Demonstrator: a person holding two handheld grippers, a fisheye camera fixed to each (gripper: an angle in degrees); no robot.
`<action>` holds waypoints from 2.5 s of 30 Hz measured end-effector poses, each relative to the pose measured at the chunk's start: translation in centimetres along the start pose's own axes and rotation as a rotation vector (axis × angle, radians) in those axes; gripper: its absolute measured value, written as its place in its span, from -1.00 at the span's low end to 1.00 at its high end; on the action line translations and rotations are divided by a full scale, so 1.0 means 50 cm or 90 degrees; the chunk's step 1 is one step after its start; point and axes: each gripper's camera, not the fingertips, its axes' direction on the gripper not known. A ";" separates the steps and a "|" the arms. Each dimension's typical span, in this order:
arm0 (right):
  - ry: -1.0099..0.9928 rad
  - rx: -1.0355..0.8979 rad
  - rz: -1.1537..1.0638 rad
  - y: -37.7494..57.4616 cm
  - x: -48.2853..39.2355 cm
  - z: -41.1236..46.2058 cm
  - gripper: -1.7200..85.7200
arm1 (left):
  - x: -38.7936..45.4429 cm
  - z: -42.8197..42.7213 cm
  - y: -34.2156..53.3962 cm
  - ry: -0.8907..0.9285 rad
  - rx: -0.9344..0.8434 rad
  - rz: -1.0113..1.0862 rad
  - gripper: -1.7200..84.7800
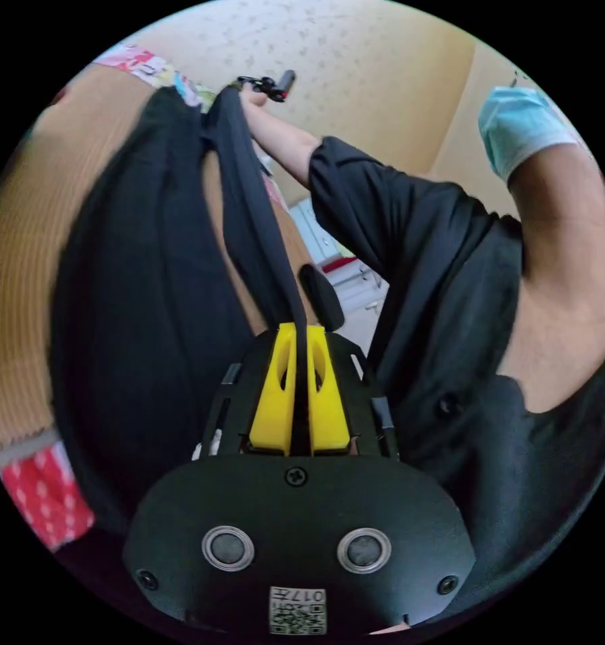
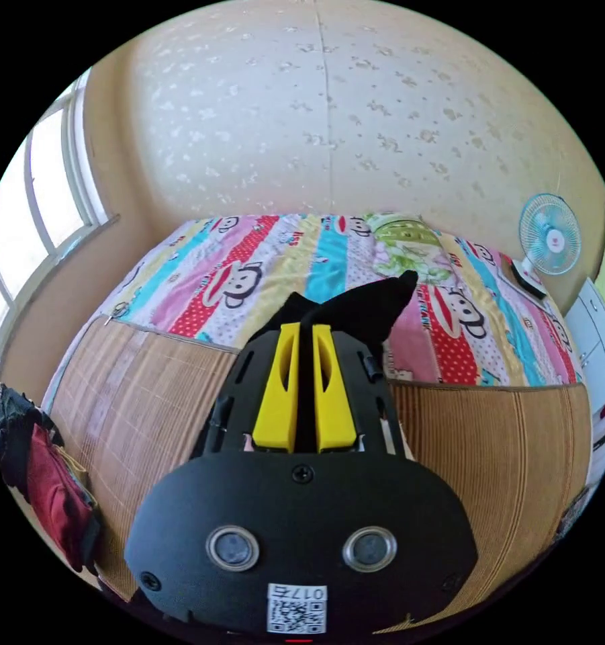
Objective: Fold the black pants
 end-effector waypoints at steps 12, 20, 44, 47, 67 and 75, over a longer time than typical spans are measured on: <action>-0.332 -0.131 -0.001 0.350 -0.032 -0.023 -0.80 | -0.058 -0.092 0.023 -0.180 0.026 -0.097 -0.89; -0.365 -0.274 0.051 0.906 0.083 -0.386 -0.70 | -0.009 -0.076 -0.014 -0.233 -0.020 -0.087 -0.88; -0.500 -0.302 0.187 1.229 0.106 -0.632 -0.92 | 0.054 -0.261 -0.045 -0.091 -0.109 -0.145 -0.91; -0.485 -0.358 0.209 1.280 0.112 -0.580 -0.91 | 0.015 -0.239 -0.015 -0.138 -0.125 -0.176 -0.92; -0.579 -0.323 0.257 1.318 0.204 -0.512 -0.77 | 0.033 -0.263 0.008 -0.157 -0.107 -0.172 -0.90; -0.715 -0.322 0.275 1.281 0.216 -0.515 -0.91 | 0.053 -0.263 0.005 -0.105 -0.108 -0.179 -0.94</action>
